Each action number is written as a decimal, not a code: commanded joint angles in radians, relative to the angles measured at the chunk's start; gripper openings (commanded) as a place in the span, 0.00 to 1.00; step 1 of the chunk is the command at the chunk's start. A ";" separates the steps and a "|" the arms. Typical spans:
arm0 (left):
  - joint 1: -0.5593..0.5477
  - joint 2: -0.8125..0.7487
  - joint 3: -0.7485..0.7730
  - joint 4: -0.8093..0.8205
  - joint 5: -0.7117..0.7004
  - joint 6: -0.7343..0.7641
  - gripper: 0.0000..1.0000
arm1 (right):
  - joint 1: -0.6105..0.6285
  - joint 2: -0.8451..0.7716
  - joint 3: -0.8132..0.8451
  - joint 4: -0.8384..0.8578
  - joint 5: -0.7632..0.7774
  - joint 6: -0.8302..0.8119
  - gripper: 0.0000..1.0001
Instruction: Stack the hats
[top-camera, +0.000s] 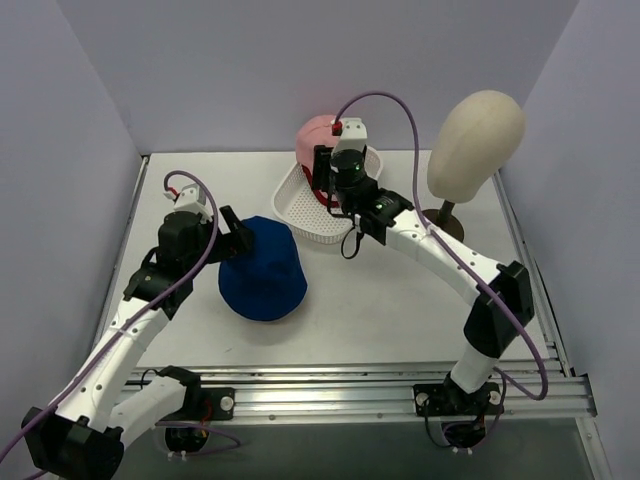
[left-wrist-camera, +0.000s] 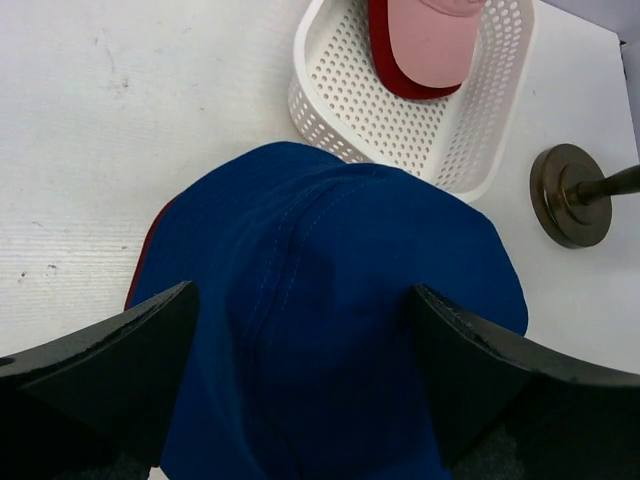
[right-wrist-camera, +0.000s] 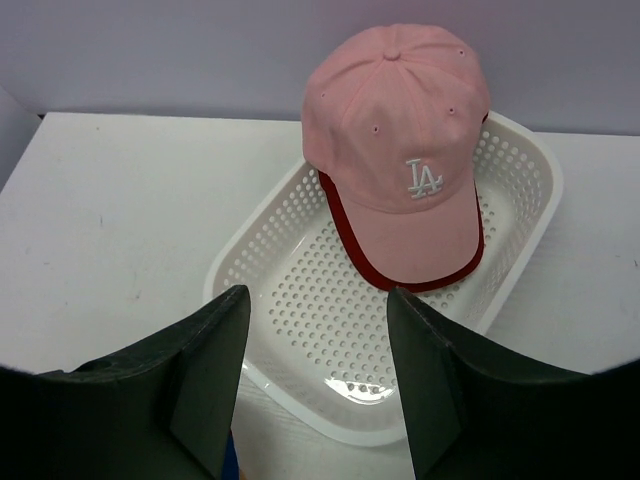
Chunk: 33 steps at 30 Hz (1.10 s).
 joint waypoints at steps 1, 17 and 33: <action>-0.010 0.004 0.012 -0.008 -0.074 0.016 0.94 | -0.018 0.043 0.085 -0.037 0.028 -0.051 0.53; -0.036 -0.177 0.125 -0.022 -0.040 0.014 0.94 | -0.116 0.262 0.266 -0.034 -0.067 -0.134 0.51; -0.143 -0.205 -0.026 0.228 0.155 0.005 0.94 | -0.193 0.531 0.578 -0.110 -0.228 -0.226 0.45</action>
